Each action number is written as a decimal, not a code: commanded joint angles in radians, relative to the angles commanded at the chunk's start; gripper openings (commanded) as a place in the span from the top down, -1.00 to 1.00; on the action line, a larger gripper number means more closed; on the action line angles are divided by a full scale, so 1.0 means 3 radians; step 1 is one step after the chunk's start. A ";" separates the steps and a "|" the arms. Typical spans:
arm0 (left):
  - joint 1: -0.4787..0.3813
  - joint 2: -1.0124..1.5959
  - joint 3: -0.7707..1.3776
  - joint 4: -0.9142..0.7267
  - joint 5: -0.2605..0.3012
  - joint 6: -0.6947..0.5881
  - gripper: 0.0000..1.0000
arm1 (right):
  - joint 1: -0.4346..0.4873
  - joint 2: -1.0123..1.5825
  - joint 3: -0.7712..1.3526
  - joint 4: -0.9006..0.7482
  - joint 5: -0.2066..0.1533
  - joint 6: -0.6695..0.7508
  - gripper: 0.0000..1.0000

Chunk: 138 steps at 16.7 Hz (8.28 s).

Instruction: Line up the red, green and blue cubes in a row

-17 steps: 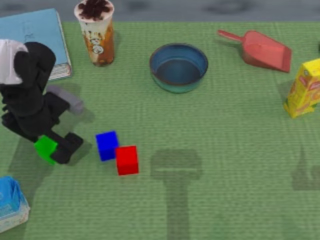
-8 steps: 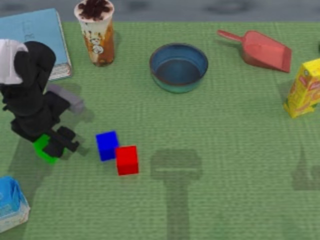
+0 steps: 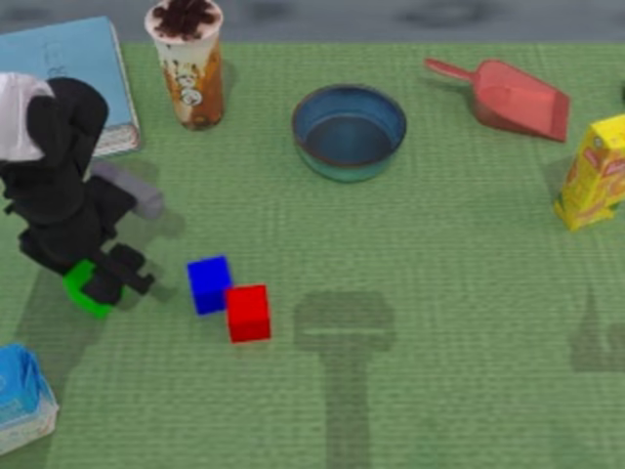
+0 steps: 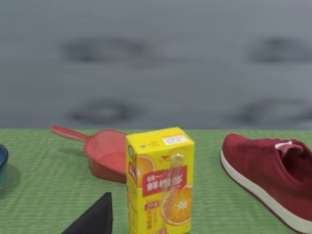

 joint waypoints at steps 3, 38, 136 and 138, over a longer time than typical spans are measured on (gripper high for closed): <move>0.0016 -0.0115 0.0165 -0.0304 0.0004 0.0003 1.00 | 0.0000 0.0000 0.0000 0.0000 0.0000 0.0000 -1.00; -0.2125 0.0540 0.2035 -0.1516 -0.0130 -0.4184 1.00 | 0.0000 0.0000 0.0000 0.0000 0.0000 0.0000 -1.00; -0.0962 0.0538 0.0549 -0.0112 -0.0051 0.1308 -0.70 | 0.0000 0.0000 0.0000 0.0000 0.0000 0.0000 -1.00; -0.0962 0.0538 0.0549 -0.0112 -0.0051 0.1308 -0.40 | 0.0000 0.0000 0.0000 0.0000 0.0000 0.0000 -1.00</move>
